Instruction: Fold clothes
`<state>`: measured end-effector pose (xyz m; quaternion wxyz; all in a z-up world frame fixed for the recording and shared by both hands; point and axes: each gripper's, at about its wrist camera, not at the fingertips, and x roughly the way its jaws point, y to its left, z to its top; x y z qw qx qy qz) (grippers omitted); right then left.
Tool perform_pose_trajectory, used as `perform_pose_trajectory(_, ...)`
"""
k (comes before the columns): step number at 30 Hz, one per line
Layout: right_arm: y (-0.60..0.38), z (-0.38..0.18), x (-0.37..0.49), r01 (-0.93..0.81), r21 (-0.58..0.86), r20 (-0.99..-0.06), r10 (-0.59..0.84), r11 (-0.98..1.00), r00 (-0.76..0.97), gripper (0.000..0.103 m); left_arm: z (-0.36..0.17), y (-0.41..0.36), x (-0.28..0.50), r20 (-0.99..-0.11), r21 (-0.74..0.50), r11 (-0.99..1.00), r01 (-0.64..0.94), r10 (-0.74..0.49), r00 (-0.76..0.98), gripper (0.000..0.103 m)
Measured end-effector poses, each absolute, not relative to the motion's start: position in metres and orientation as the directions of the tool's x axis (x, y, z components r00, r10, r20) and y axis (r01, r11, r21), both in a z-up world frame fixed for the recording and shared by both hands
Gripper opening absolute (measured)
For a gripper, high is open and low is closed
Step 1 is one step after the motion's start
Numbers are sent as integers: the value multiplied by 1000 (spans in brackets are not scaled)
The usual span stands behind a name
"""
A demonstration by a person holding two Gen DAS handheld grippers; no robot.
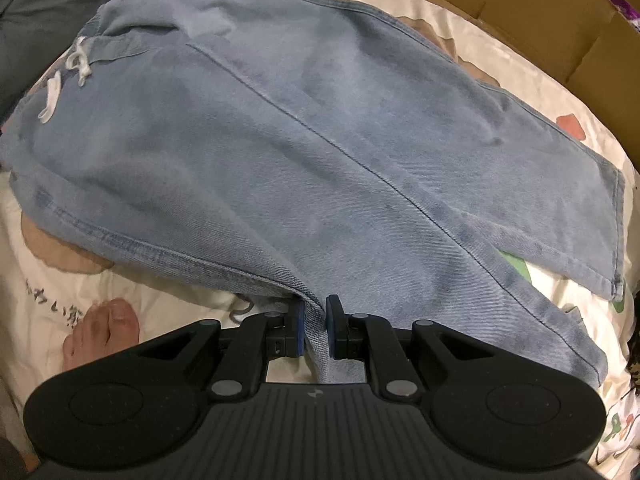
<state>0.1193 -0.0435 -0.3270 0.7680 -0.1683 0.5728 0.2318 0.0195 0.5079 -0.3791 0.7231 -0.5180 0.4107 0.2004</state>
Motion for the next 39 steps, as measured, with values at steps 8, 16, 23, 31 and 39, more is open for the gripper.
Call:
perform_pose_trajectory(8,-44,-316,105,-622,84,-975,194,778,111,9,-312,508,21,-815,-506,562,-655,-62,576,13)
perform_pose_trajectory(16,-40,-310,91,-661,187,-973,230,727,-22,9,-294,520,30,-838,-446,619,-646,-36,544,13)
perform_pose_trajectory(23,-34,-309,73,-673,252,-964,242,695,-111,9,-281,535,27,-851,-407,646,-646,-12,524,12)
perform_pose_trajectory(31,-27,-320,59,-687,304,-952,227,659,-204,9,-304,547,32,-891,-344,661,-667,-5,455,12)
perform_pose_trajectory(39,-36,-347,60,-628,317,-948,206,711,-244,10,-349,549,36,-930,-302,658,-690,-45,364,16)
